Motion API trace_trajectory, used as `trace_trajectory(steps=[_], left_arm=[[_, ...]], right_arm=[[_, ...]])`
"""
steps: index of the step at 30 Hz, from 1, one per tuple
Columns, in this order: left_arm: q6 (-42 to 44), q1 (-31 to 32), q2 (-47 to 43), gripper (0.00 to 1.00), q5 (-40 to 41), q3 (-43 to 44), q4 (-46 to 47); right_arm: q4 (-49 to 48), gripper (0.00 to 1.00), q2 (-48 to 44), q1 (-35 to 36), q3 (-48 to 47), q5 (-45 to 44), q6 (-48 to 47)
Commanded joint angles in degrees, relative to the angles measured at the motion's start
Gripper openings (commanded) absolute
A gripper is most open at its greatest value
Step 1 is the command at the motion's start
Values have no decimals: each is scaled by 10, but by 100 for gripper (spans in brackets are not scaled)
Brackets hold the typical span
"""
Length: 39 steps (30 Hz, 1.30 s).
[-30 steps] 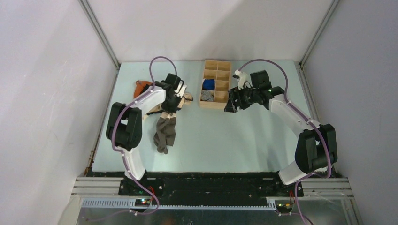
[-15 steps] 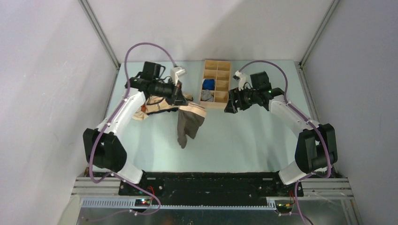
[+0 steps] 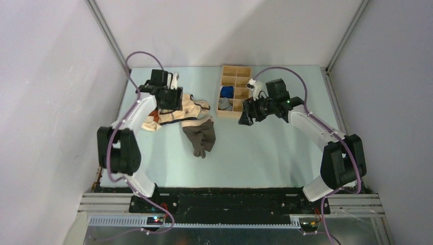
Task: Roll the underwear
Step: Flatten out the underwear at the center of the board.
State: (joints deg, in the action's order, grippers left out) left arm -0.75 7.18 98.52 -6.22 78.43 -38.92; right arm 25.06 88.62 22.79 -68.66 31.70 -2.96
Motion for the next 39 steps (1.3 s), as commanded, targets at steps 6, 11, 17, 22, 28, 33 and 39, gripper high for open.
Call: trace_trajectory(steps=[6,11,17,22,28,33,39], left_arm=[[-98,187,-33,67,48,39,35],[-157,228,59,63,164,78,26],[-195,250,128,60,205,124,22],[-202,262,165,59,210,132,30],[-207,263,193,46,238,142,30],[-206,263,197,36,251,149,24],[-195,263,193,5,257,142,21]], right_arm=[[-16,76,5,-12,-5,-21,24],[-26,75,-3,-20,2,-61,58],[-28,74,-23,-29,27,-68,78],[-36,74,-22,-34,39,-62,85],[-44,73,-10,-36,40,-57,88],[-55,72,8,-33,35,-55,92],[-67,71,61,-9,2,-47,94]])
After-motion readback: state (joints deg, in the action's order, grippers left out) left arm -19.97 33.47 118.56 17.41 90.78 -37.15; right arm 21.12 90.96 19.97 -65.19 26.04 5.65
